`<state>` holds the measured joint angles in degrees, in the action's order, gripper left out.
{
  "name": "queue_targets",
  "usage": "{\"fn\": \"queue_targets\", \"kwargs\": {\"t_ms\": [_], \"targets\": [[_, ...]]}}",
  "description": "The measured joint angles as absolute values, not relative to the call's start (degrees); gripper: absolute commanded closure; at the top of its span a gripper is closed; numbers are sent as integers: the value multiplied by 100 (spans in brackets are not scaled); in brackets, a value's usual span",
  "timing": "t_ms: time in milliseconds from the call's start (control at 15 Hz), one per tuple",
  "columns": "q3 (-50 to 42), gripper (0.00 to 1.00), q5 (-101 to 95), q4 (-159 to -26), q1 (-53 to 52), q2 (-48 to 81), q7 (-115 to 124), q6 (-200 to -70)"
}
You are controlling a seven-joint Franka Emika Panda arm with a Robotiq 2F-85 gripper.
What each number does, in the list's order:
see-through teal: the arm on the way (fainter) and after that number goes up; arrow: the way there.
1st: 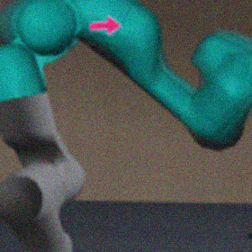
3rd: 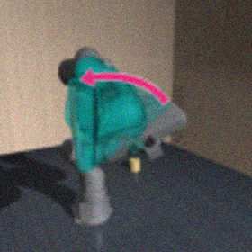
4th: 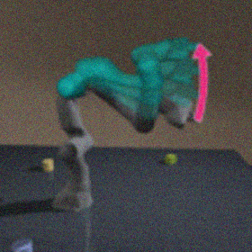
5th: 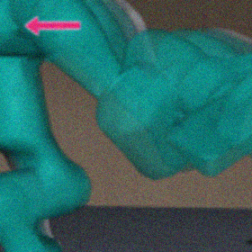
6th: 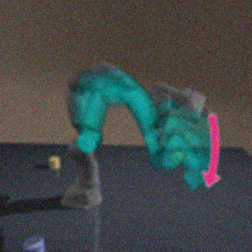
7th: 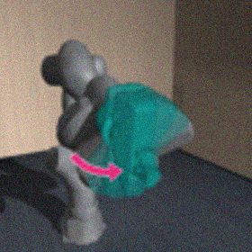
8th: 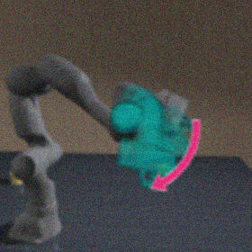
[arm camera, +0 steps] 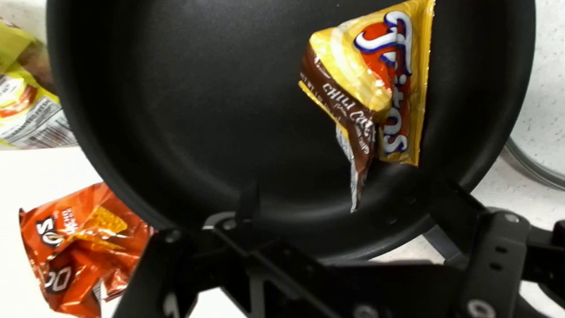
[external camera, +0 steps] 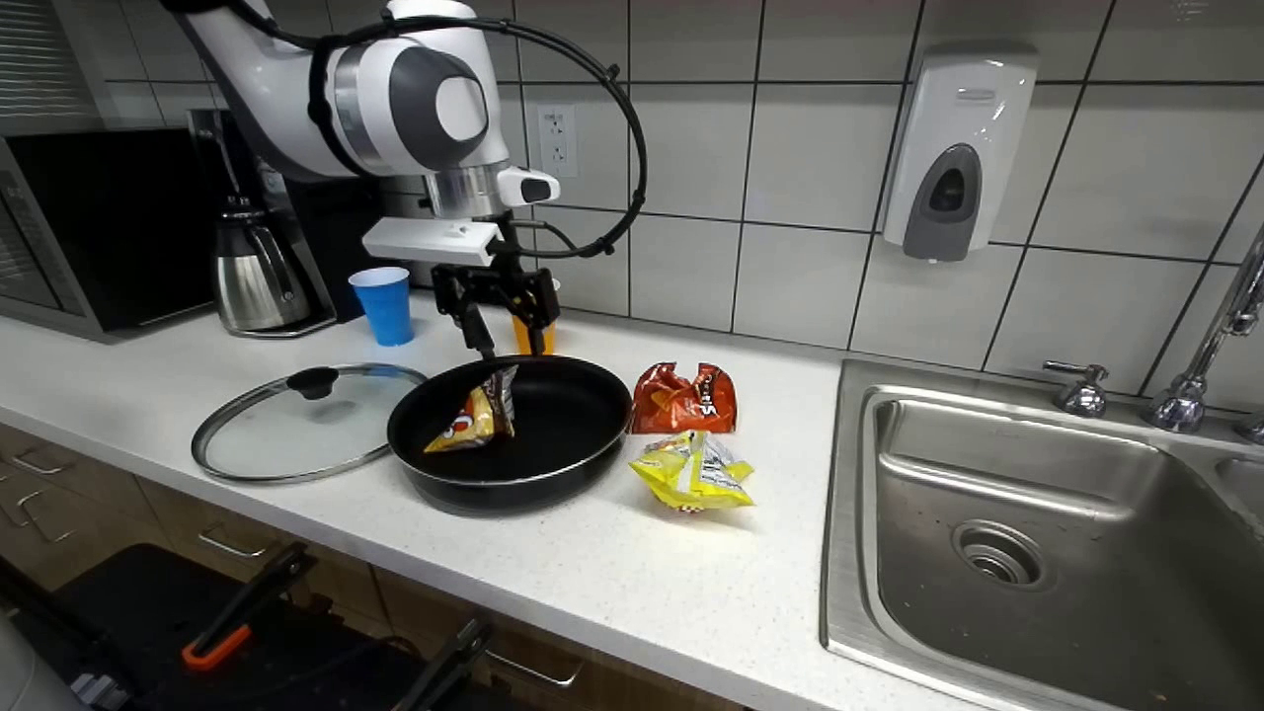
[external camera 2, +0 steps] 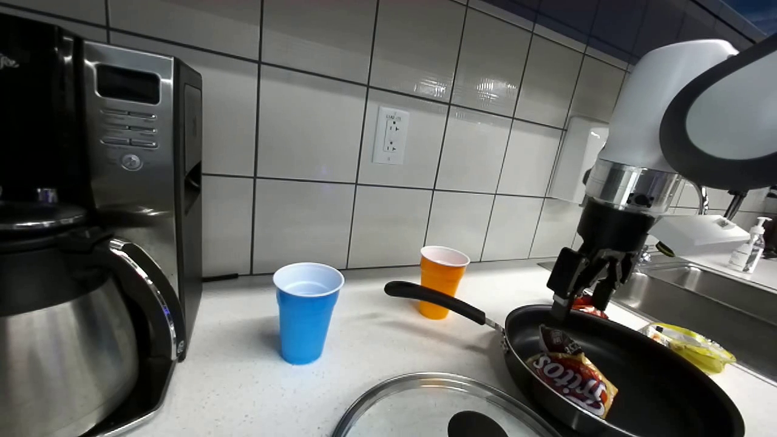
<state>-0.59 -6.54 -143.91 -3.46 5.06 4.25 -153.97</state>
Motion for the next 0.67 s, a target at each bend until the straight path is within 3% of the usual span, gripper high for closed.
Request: {"fn": "queue_targets", "kwargs": {"t_ms": [667], "targets": [[-653, 0, -1685, -14072, -197, 470, 1963, -15279]]}}
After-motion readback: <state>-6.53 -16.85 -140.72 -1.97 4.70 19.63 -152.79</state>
